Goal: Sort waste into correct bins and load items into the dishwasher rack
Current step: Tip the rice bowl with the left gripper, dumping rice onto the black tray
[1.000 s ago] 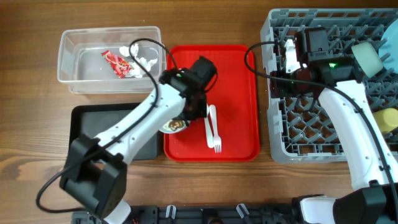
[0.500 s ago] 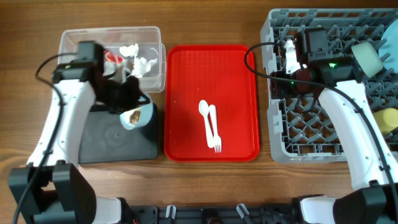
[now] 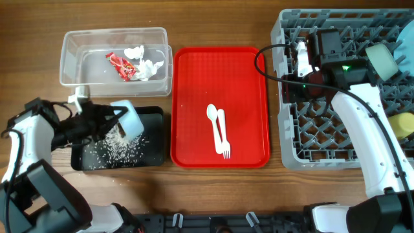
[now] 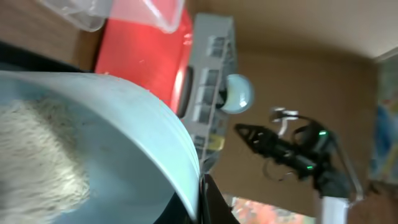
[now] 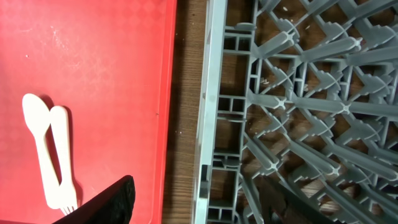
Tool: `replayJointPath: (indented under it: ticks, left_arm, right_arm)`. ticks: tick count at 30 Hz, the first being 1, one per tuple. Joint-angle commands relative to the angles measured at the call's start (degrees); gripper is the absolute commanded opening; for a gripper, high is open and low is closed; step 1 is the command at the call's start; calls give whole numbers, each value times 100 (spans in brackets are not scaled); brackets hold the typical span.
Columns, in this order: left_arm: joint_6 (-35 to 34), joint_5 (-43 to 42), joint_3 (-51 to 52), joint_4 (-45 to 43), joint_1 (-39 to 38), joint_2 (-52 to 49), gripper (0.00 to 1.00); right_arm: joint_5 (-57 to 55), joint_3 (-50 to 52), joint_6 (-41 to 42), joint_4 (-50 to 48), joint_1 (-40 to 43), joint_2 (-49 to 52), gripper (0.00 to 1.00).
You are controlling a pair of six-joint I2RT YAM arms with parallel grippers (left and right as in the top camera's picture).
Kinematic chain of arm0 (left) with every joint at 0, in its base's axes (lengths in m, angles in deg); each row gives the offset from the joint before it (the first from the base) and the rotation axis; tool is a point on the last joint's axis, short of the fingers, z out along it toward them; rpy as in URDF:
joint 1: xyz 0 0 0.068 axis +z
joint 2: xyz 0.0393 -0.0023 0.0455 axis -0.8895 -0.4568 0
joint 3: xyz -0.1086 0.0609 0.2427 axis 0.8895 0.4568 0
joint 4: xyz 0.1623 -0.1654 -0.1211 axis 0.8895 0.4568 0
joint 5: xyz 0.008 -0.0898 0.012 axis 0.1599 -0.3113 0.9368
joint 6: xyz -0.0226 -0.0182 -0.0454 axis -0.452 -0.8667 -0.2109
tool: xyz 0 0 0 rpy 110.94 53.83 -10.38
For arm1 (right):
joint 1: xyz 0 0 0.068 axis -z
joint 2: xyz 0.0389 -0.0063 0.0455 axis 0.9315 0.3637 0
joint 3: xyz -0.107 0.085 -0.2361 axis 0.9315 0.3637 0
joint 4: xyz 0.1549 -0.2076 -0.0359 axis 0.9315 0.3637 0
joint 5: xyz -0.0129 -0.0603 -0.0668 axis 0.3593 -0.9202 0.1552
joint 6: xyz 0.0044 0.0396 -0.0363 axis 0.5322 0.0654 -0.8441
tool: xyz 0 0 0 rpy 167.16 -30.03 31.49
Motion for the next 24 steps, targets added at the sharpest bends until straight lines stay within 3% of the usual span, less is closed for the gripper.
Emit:
replayJointPath:
  ticks: [1, 3, 5, 10, 16, 19, 20, 22, 24]
  left_arm:
    - [-262, -813, 31, -13, 199, -7, 4]
    - [2, -855, 31, -107, 197, -7, 4]
    - [-435, -533, 31, -378, 199, -7, 4]
    - [-400, -1040, 31, -551, 225, -17, 4]
    - [-590, -750, 33, -693, 247, -50, 4]
    - [-356, -686, 31, -863, 251, -52, 4]
    - [-804, -717, 33, -883, 273, -55, 4]
    - [-378, -1209, 31, -944, 271, -37, 4]
    - [-560, -1012, 31, -1147, 273, -50, 4]
  right_arm:
    - [-87, 2, 31, 11, 9, 52, 65]
    - [-87, 2, 31, 9, 9, 52, 65]
    - [-87, 2, 33, 7, 9, 52, 65]
    - [-87, 2, 24, 9, 9, 52, 65]
    - [-87, 2, 24, 15, 9, 52, 65]
    - [-87, 2, 24, 31, 9, 52, 65]
    - [-87, 2, 24, 31, 9, 52, 65]
    - [-90, 2, 22, 39, 9, 52, 65]
    - [-87, 2, 24, 28, 9, 52, 65]
